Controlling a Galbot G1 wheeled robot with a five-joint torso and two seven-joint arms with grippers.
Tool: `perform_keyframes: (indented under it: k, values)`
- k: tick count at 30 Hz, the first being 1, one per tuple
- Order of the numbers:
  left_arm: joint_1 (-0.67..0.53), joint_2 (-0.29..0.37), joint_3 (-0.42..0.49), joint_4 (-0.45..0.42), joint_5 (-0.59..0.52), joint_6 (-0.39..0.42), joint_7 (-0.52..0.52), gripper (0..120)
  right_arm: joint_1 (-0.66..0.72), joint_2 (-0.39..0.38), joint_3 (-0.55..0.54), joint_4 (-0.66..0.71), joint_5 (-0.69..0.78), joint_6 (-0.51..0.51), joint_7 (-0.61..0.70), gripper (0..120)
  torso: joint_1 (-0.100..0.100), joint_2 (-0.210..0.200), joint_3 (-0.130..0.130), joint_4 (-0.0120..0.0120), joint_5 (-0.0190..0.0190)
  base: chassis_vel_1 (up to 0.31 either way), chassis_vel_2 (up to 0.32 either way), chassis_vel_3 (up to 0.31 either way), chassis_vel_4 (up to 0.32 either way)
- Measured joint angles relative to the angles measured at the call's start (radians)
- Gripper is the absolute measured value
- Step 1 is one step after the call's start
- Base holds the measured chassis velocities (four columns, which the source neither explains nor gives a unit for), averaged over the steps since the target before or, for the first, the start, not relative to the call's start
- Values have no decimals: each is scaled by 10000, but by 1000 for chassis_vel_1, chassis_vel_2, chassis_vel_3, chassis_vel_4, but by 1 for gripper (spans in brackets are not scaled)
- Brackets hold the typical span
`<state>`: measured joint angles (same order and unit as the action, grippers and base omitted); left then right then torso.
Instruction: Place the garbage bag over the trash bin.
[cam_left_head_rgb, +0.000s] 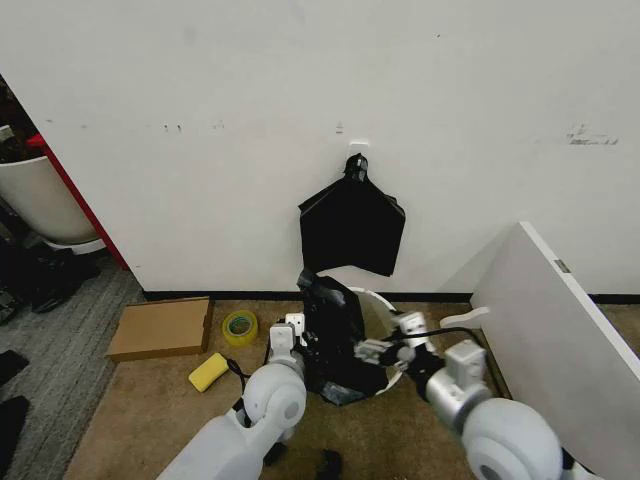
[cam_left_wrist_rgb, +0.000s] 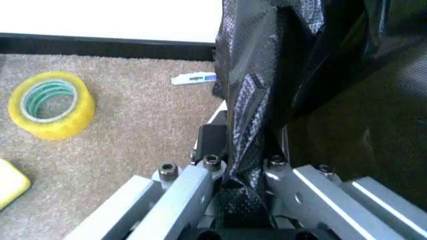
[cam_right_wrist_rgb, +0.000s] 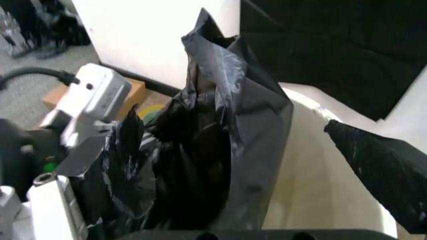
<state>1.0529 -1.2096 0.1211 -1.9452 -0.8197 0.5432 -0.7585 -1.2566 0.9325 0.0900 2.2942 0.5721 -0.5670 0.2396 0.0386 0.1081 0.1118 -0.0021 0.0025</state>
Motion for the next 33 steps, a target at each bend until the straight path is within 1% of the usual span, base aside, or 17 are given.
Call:
perform_keyframes:
  k: [4, 5, 10, 12, 13, 16, 17, 18, 19, 22, 24, 25, 26, 30, 31, 32, 33]
  values:
    - [139, 204, -127, -222, -16, 67, 11, 1, 1286, 102, -956, -990, -26, -118, 369, 100, 0, 0, 0, 4, 0, 0, 0, 0, 0]
    - [139, 204, -127, -222, -16, 67, 11, 1, 1286, 102, -956, -990, -26, -118, 369, 100, 0, 0, 0, 4, 0, 0, 0, 0, 0]
    - [328, 349, -284, -323, -37, 86, 57, 1, 2166, 304, -1804, -1652, -26, -38, 645, 100, 0, 0, 0, 2, -1, 0, 0, 0, 0]
    - [360, 378, -310, -339, -40, 87, 68, 1, 2307, 344, -1984, -1757, -23, -38, 681, 98, 0, 0, 0, 2, -1, 0, 0, 0, 0]
    - [394, 403, -344, -357, -45, 89, 80, 1, 2431, 378, -2149, -1857, -22, -39, 720, 95, 0, 0, 0, 3, -1, 0, 0, 0, 0]
    - [486, 448, -439, -419, -54, 96, 92, 1, 2663, 454, -2463, -2029, -10, -115, 854, 82, 0, 0, 1, 2, -1, 0, 0, 0, 0]
    - [486, 448, -439, -419, -54, 96, 92, 1, 2663, 454, -2463, -2029, -10, -115, 854, 82, 0, 0, 1, 2, -1, 0, 0, 0, 0]
    - [581, 503, -494, -469, -58, 100, 112, 1, 2795, 494, -2645, -2099, 3, -117, 924, 73, 0, 0, 0, 1, -1, 0, 0, 0, 0]
    - [581, 503, -494, -469, -58, 100, 112, 1, 2795, 494, -2645, -2099, 3, -117, 924, 73, 0, 0, 0, 1, -1, 0, 0, 0, 0]
    - [753, 611, -560, -553, -56, 101, 155, 1, 3004, 566, -2924, -2257, -10, -56, 1061, 60, 0, 0, 0, 2, 0, 0, 0, 0, 0]
    - [830, 627, -570, -597, -66, 105, 166, 1, 3068, 580, -3001, -2320, -19, -17, 1101, 51, 0, 0, 0, 3, 0, 0, 0, 0, 0]
    - [830, 627, -570, -597, -66, 105, 166, 1, 3068, 580, -3001, -2320, -19, -17, 1101, 51, 0, 0, 0, 3, 0, 0, 0, 0, 0]
    - [858, 626, -575, -614, -69, 106, 168, 1, 3082, 581, -3019, -2337, -19, 15, 1131, 48, 0, 0, 0, 2, 0, 0, 0, 0, 0]
    - [981, 630, -623, -662, -56, 106, 181, 1, 3044, 546, -3008, -2291, 152, 99, 1290, 30, 0, 0, 0, 1, 0, 0, 0, 0, 0]
    - [1001, 633, -625, -668, -51, 105, 189, 1, 3023, 536, -3004, -2262, 288, 106, 1354, 27, 0, 0, 0, 2, -1, 0, 0, 0, 0]
    - [1001, 633, -625, -668, -51, 105, 189, 1, 3023, 536, -3004, -2262, 288, 106, 1354, 27, 0, 0, 0, 2, -1, 0, 0, 0, 0]
    - [1020, 635, -624, -675, -46, 103, 197, 1, 3009, 540, -3002, -2230, 471, 105, 1465, 22, 0, 0, 0, 1, 0, 0, 0, 0, 0]
